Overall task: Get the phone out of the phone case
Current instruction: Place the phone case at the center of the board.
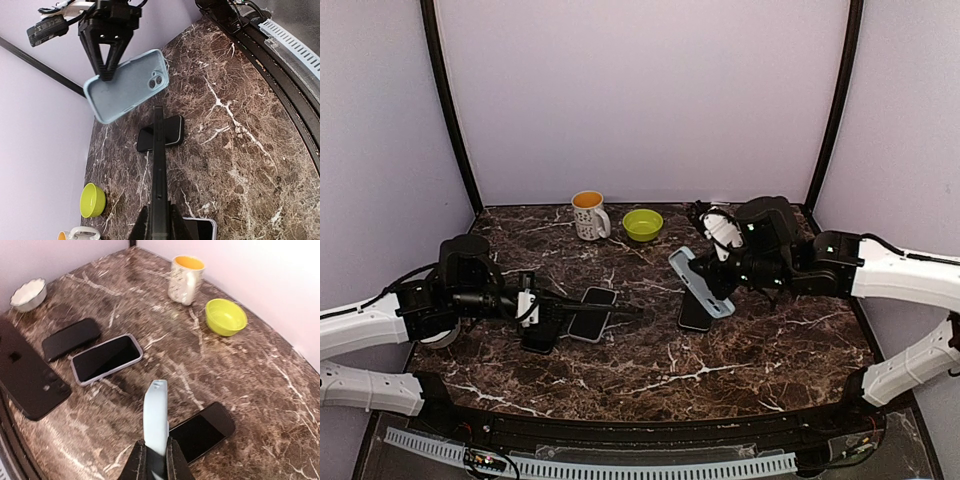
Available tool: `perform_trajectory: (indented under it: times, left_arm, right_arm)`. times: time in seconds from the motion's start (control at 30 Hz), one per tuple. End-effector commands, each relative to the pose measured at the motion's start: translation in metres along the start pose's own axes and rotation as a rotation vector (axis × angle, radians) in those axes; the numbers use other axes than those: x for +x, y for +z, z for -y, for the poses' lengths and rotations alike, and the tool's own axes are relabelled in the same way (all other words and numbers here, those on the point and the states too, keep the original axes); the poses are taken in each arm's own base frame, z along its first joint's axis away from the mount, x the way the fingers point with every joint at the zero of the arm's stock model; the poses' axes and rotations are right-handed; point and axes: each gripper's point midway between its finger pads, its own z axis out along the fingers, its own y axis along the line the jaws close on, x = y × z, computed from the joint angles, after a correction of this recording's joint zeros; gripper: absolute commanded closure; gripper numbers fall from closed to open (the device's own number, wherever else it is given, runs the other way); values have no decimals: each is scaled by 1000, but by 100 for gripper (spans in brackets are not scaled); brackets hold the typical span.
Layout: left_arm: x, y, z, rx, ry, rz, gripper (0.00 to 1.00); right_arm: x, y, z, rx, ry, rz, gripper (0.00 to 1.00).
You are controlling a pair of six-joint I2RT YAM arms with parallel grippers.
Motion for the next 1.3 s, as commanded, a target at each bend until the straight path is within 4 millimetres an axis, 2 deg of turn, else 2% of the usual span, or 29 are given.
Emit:
perform_trajectory:
  times: [0.0, 0.2, 0.37, 0.47, 0.6, 0.63, 0.8, 0.9, 1.13, 1.2, 1.27]
  left_arm:
    - [-28, -11, -25, -83, 60, 83, 100]
    - [-32, -12, -24, -69, 57, 102, 100]
    - [-36, -15, -25, -71, 60, 116, 100]
    - [-37, -15, -24, -72, 62, 117, 100]
    - [-37, -15, -22, -58, 57, 120, 100]
    - [-38, -16, -23, -58, 59, 120, 100]
    - [-36, -16, -23, -67, 64, 116, 100]
    - [-34, -15, -22, -67, 64, 112, 100]
    - [-31, -14, -22, -72, 62, 99, 100]
    - [-30, -13, -21, -71, 62, 98, 100]
    - [-29, -12, -21, -69, 60, 95, 100]
  right_arm:
    - [-28, 0, 56, 166, 215, 123, 100]
    - [-37, 26, 111, 233, 483, 182, 100]
    - [-40, 65, 152, 243, 701, 215, 100]
    - [-40, 90, 166, 202, 801, 224, 100]
    - [-42, 126, 181, 135, 894, 217, 100]
    - [-37, 139, 184, 122, 920, 201, 100]
    - [-29, 176, 189, -26, 1070, 211, 100]
    - [-18, 199, 194, -59, 1109, 159, 100]
    - [-3, 232, 195, -171, 1110, 70, 100]
    - [4, 234, 200, -177, 1088, 45, 87]
    - [18, 234, 208, -151, 1061, -11, 65]
